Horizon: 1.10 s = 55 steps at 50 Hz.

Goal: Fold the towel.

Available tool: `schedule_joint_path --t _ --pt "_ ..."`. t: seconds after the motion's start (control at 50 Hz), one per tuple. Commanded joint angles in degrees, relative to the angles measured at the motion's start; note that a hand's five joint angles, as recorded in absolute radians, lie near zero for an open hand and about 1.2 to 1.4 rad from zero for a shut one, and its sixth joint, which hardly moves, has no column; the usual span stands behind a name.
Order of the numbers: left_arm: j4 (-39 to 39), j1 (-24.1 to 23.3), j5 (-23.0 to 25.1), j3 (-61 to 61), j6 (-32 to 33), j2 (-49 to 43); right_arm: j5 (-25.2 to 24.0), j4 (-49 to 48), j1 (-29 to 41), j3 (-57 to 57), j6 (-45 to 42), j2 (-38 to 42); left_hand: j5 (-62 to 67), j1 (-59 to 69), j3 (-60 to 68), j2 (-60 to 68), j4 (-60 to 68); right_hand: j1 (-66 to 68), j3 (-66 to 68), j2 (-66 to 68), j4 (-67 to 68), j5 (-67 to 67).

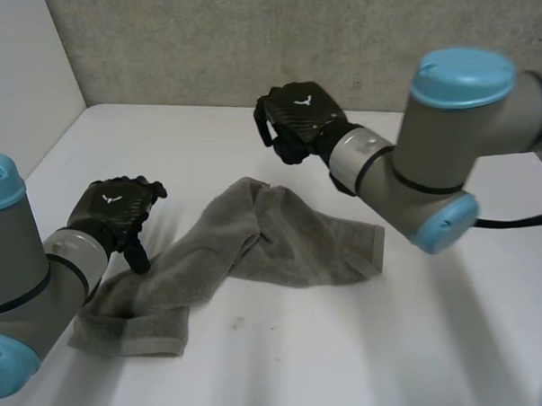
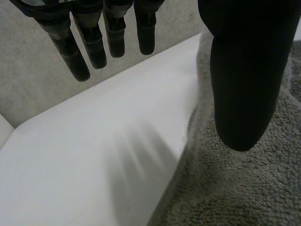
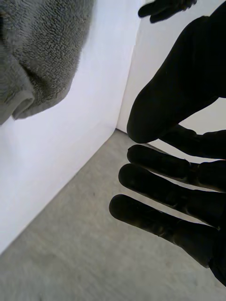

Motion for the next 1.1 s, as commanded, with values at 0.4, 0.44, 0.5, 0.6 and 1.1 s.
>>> schedule_joint_path --t 0.4,0.44,0.5,0.6,1.1 --pt "-0.06 -0.23 0.14 1.71 0.22 -7.46 -2.05 10.29 -2.13 -13.75 6.88 12.67 6.20 6.24 6.24 6.25 6.28 -54.81 -44.82 -44.78 -44.85 -44.52" --pt "-0.06 -0.06 0.14 1.36 0.22 -7.19 -3.19 11.17 -1.87 -17.98 8.30 15.92 6.20 6.24 6.24 6.25 6.28 -54.65 -44.65 -44.61 -44.68 -44.35" --pt "-0.15 -0.14 0.14 0.57 0.22 -6.67 -4.08 11.79 -0.65 -25.11 9.97 21.73 6.03 6.07 6.07 6.09 6.12 -51.97 -41.98 -41.93 -42.01 -41.67" --pt "-0.06 -0.23 0.23 -1.10 0.22 -3.68 -4.17 11.71 1.03 -28.65 10.25 26.94 6.03 6.07 6.07 6.09 6.11 -47.58 -37.59 -37.54 -37.62 -37.28" --pt "0.38 -0.14 0.14 -1.28 0.05 -3.15 -1.71 6.00 0.68 -9.36 4.04 6.59 4.85 4.89 4.89 4.91 4.94 0.47 10.46 10.51 10.43 10.77"
